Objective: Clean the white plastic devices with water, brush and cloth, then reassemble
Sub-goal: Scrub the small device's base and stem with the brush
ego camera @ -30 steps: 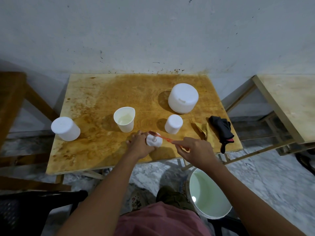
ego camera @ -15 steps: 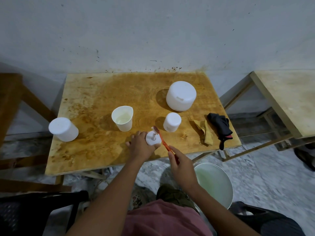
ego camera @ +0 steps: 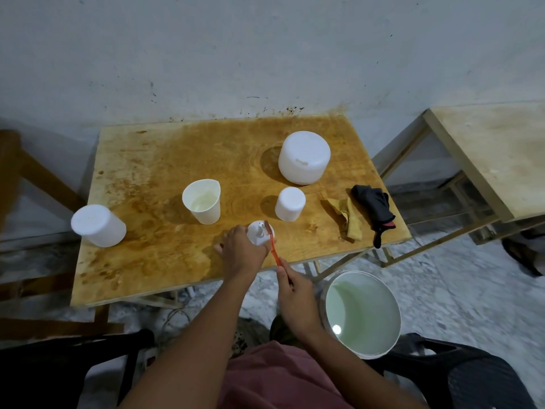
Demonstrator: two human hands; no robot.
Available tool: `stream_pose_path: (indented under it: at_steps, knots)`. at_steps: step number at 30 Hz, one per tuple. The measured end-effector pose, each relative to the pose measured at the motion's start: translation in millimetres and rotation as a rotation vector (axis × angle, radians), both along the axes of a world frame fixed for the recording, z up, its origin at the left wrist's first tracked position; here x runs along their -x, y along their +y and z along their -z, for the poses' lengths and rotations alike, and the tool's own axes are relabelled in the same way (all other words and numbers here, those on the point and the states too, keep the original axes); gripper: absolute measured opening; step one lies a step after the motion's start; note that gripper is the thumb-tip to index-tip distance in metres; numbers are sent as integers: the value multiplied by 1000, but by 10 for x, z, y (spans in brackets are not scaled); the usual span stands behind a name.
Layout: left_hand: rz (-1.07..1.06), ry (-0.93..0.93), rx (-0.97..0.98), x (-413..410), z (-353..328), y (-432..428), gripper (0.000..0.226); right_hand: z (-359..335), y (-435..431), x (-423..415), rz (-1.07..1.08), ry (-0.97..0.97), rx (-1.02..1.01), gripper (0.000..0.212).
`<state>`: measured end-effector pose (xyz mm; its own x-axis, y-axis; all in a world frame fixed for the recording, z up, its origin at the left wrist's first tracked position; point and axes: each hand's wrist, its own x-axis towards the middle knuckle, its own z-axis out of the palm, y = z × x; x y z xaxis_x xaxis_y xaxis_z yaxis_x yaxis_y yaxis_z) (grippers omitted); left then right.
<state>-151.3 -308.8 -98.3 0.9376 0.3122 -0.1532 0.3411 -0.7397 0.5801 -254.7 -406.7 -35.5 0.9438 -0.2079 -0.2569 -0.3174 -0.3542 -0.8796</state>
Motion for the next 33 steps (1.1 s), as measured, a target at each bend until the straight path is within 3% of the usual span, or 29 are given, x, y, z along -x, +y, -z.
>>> stream_pose_path:
  at_steps: [13, 18, 33]
  knots:
    - [-7, -10, 31, -5, 19, 16, 62, -55, 158, 0, -5, 14, -133, 42]
    - [-18, -11, 36, 9, -5, 3, 62, -81, 207, 9, -11, 68, -221, 33]
    - [-22, 1, 32, 7, -14, -3, 61, -47, 120, -6, -35, 77, 16, 31]
